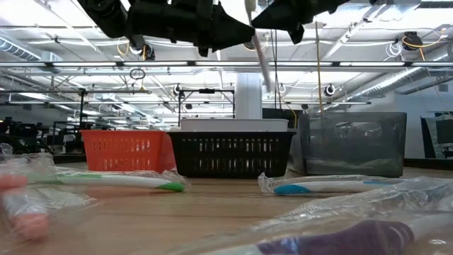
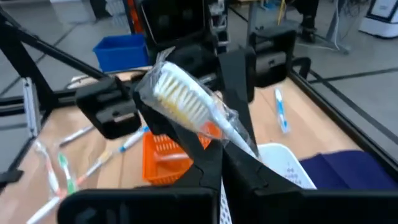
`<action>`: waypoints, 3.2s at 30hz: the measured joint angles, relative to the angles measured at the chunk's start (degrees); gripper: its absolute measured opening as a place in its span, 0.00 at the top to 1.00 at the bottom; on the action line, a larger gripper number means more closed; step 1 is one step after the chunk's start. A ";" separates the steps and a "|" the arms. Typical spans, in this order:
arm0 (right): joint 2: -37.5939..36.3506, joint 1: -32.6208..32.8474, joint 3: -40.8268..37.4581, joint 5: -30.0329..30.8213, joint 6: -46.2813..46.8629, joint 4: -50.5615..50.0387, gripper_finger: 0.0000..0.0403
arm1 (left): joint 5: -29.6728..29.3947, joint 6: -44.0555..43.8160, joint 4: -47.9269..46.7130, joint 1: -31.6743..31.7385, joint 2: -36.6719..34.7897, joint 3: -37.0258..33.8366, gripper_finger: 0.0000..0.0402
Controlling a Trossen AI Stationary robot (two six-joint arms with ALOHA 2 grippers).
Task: Pick & Place Toothbrushes
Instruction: Put the orange toothbrush into the orange basket
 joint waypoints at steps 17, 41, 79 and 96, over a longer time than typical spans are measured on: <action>1.19 0.01 0.02 -1.32 -1.37 6.41 1.00 | -0.42 -0.05 -0.02 -0.02 0.00 0.00 0.67; 1.19 0.02 0.02 -2.98 -2.40 9.16 1.00 | -3.08 0.24 0.24 -0.02 0.00 0.00 0.67; 1.19 0.02 -1.55 -2.85 -6.95 5.48 0.63 | -11.15 -5.06 -23.00 -1.62 -10.25 0.04 1.00; 1.19 0.02 -1.53 -2.91 -5.20 0.55 0.59 | -11.91 -37.29 -62.98 -7.78 -24.39 0.02 0.99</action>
